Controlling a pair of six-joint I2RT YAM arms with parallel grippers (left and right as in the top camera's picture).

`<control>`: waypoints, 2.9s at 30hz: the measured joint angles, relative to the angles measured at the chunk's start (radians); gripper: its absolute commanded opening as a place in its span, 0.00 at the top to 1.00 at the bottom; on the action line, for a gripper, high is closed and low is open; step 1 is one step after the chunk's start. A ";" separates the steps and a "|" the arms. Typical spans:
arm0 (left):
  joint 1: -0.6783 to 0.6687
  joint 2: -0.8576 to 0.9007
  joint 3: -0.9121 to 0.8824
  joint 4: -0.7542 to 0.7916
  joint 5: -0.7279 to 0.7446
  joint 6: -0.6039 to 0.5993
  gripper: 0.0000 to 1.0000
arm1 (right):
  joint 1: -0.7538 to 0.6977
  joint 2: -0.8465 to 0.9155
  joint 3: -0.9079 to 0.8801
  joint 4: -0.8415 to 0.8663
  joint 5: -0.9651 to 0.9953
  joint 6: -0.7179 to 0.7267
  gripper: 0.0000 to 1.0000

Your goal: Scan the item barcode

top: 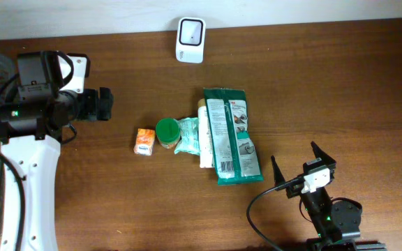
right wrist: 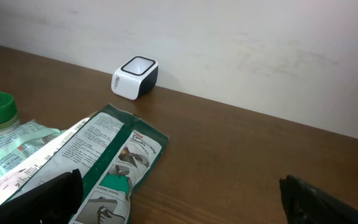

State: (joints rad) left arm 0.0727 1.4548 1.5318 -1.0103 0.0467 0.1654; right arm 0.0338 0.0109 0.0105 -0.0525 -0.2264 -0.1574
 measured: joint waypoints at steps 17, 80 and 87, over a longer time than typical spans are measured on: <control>0.000 0.000 0.000 0.000 -0.003 0.000 0.01 | 0.000 0.000 0.000 0.016 0.031 -0.059 0.02; 0.000 0.000 0.000 -0.003 -0.006 0.000 0.01 | 0.170 1.936 1.155 -0.507 -0.190 0.376 0.96; 0.000 0.000 0.000 -0.002 -0.007 0.000 0.01 | 0.151 1.905 1.232 -0.746 -0.087 0.375 0.96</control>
State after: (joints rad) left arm 0.0727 1.4548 1.5318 -1.0126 0.0399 0.1654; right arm 0.1844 1.9163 1.2427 -0.7986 -0.3134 0.2173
